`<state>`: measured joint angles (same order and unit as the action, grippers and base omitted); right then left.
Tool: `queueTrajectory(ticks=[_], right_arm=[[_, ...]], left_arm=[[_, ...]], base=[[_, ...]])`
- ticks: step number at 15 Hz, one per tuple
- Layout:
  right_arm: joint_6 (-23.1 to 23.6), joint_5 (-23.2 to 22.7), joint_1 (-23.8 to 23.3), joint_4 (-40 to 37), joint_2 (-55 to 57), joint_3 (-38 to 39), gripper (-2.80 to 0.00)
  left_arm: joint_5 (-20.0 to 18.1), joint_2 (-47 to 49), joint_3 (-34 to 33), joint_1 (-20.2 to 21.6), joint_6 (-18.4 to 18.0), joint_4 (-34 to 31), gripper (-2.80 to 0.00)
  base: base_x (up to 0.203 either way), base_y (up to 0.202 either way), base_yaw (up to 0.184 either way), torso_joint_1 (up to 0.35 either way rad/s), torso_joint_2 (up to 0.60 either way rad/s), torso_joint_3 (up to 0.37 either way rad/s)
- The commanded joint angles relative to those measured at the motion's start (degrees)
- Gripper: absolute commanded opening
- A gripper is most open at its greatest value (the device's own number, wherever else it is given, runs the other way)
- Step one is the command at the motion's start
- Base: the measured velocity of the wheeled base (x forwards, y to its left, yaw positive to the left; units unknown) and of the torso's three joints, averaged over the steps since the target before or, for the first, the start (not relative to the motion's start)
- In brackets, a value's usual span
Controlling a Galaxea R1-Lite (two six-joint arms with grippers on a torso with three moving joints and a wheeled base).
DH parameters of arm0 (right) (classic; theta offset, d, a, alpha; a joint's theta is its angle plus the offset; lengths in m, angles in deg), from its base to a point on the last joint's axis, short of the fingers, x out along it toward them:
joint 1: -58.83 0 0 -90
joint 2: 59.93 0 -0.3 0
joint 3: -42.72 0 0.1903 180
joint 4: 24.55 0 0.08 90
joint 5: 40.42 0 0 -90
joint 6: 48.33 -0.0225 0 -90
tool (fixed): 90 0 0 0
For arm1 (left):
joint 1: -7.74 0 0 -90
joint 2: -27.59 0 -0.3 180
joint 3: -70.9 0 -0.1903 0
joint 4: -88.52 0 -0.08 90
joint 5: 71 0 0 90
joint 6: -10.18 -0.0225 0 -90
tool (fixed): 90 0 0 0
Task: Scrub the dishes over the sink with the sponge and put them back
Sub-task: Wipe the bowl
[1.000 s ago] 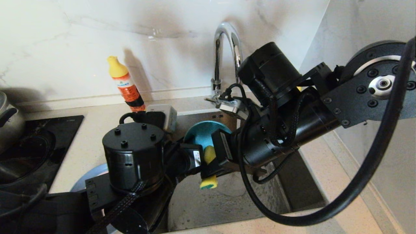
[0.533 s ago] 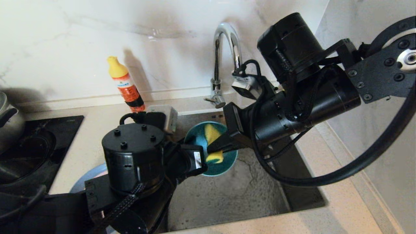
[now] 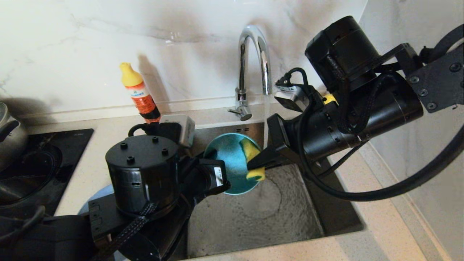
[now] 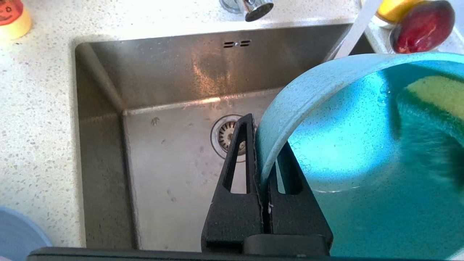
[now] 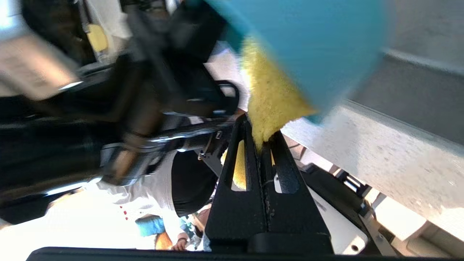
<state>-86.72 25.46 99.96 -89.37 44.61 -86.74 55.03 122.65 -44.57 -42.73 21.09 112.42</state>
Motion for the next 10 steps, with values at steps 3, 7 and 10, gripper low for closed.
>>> queueTrajectory(ticks=[3,7,10], right_arm=[[-0.21,-0.23,-0.79,-0.13,-0.40,2.53,-2.80],[-0.20,-0.32,0.94,0.05,0.65,2.49,-2.80],[-0.20,-0.30,3.38,0.19,2.38,1.98,-2.80]], left_arm=[[0.27,-0.93,-0.02,0.02,-0.28,0.20,-2.80],[0.27,-0.93,0.15,0.37,0.15,0.26,-2.80],[0.22,-0.49,0.60,0.37,0.25,0.20,-2.80]], base=[[0.000,0.000,0.000,0.000,0.00,0.000],[0.000,0.000,0.000,0.000,0.00,0.000],[0.000,0.000,0.000,0.000,0.00,0.000]])
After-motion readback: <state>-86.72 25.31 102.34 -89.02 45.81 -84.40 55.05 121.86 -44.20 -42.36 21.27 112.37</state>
